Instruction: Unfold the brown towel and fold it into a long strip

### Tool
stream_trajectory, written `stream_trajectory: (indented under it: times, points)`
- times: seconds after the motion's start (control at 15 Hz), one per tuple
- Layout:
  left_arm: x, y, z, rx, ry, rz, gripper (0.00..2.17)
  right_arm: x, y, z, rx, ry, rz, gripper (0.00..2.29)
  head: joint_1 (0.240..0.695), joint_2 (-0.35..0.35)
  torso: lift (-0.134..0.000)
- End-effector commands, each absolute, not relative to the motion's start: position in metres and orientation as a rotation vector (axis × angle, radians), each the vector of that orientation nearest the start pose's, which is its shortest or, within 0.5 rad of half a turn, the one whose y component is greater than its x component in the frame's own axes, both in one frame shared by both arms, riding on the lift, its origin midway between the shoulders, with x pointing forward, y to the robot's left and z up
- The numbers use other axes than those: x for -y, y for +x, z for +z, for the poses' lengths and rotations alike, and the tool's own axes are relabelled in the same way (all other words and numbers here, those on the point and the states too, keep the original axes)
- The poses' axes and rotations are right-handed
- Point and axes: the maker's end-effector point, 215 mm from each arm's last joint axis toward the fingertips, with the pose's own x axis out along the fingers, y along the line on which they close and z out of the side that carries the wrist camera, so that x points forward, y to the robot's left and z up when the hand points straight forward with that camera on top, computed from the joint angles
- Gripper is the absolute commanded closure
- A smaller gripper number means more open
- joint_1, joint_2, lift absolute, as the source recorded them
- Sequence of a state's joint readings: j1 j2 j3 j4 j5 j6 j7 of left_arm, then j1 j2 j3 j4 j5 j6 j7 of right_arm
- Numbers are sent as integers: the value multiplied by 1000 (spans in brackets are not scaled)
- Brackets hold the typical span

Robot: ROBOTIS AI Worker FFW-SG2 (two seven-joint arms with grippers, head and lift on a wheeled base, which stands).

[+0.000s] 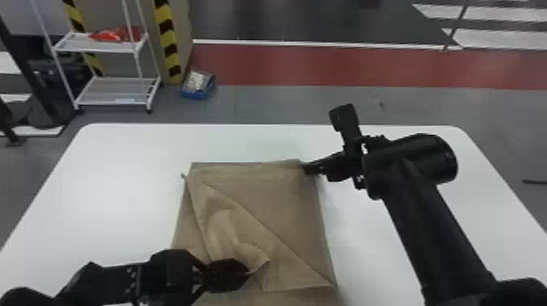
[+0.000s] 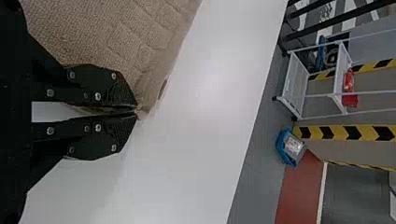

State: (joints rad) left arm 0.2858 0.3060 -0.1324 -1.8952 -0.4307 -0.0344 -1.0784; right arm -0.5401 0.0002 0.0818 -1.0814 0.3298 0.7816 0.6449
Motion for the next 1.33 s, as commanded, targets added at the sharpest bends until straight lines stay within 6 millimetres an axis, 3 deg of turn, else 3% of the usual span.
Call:
stream_trajectory:
  times: [0.0, 0.2, 0.33, 0.4, 0.53, 0.87, 0.93, 1.0, 1.07, 1.27]
  points:
    - [-80, 361, -446, -281, 673, -1257, 1912, 143, 632, -477, -812, -126, 517, 1480, 695, -64, -115]
    - [-91, 389, -434, -253, 679, -1155, 1912, 156, 636, -457, -786, -66, 475, 1480, 695, -71, -115]
    - [-126, 419, -420, -260, 654, -1013, 1912, 187, 637, -436, -761, 8, 407, 1480, 695, -69, -115]
    - [-145, 432, -414, -267, 642, -943, 1912, 208, 624, -434, -782, 70, 357, 1480, 695, -67, -115]
    - [-175, 450, -405, -279, 623, -832, 1912, 260, 577, -434, -807, 174, 241, 1480, 695, -63, -115]
    - [-179, 475, -392, -269, 576, -743, 1912, 360, 418, -453, -861, 181, -2, 1453, 695, -133, -115]
    - [-181, 478, -390, -267, 574, -731, 1912, 372, 391, -451, -868, 157, -33, 1075, 695, -179, -115]
    - [-184, 480, -388, -264, 572, -716, 1912, 382, 370, -446, -869, 130, -58, 431, 695, -205, -115]
    - [-190, 483, -388, -269, 566, -696, 1912, 390, 353, -433, -858, 89, -57, 26, 695, -225, -115]
    - [-210, 489, -387, -283, 547, -641, 1912, 422, 345, -371, -743, -214, -45, 33, 695, -252, -115]
